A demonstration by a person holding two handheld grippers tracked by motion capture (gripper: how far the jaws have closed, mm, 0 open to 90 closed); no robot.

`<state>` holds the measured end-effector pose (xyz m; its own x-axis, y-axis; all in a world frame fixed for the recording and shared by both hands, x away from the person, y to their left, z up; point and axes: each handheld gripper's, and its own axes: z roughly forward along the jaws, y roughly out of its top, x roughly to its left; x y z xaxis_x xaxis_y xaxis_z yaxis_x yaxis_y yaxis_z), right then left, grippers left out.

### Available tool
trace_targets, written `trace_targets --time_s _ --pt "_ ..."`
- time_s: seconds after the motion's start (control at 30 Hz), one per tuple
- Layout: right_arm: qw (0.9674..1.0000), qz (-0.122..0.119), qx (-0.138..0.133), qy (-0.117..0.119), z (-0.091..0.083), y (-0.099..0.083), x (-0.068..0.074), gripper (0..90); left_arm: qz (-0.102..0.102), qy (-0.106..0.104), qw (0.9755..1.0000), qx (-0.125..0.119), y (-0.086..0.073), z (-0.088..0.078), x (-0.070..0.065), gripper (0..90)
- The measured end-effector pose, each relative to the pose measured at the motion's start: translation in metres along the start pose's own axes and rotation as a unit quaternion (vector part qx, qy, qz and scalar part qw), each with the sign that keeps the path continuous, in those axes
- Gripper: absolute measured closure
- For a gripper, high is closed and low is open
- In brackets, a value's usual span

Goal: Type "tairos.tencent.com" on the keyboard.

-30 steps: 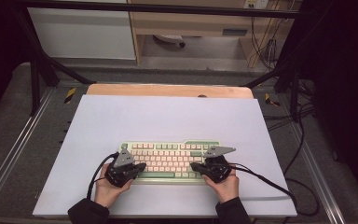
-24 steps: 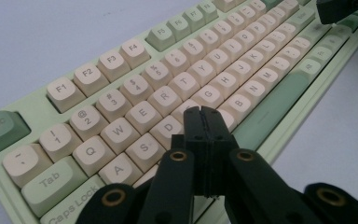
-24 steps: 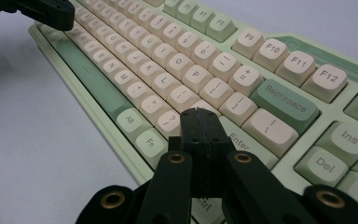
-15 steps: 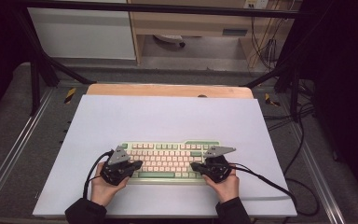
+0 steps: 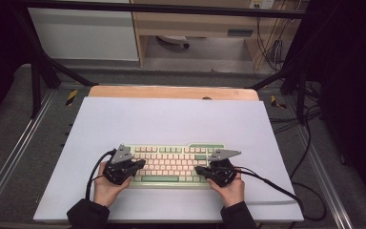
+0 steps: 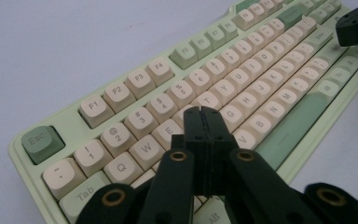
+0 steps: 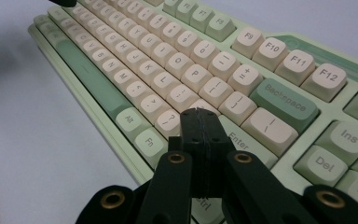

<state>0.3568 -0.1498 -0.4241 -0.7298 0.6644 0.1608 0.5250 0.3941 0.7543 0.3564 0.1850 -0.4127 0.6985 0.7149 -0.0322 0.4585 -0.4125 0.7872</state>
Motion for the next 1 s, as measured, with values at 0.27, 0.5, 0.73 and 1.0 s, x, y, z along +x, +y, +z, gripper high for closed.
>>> trace_targets --time_s 0.27,0.5,0.73,1.0 --pt "1.0 0.0 0.001 0.0 0.0 0.0 0.0 90.0 -0.007 0.007 1.0 0.001 0.005 0.006 0.005 90.0" --pt "1.0 0.001 0.001 0.0 0.001 0.0 0.0 90.0 -0.014 0.011 0.9998 0.001 0.005 0.013 0.008 90.0" --pt "1.0 0.0 0.001 0.001 0.001 0.0 0.0 90.0 -0.016 0.017 0.9997 0.004 0.004 0.017 0.011 90.0" --pt "1.0 0.0 0.001 0.0 0.0 0.0 0.0 90.0 -0.01 0.02 0.9996 0.014 0.003 0.023 0.01 90.0"
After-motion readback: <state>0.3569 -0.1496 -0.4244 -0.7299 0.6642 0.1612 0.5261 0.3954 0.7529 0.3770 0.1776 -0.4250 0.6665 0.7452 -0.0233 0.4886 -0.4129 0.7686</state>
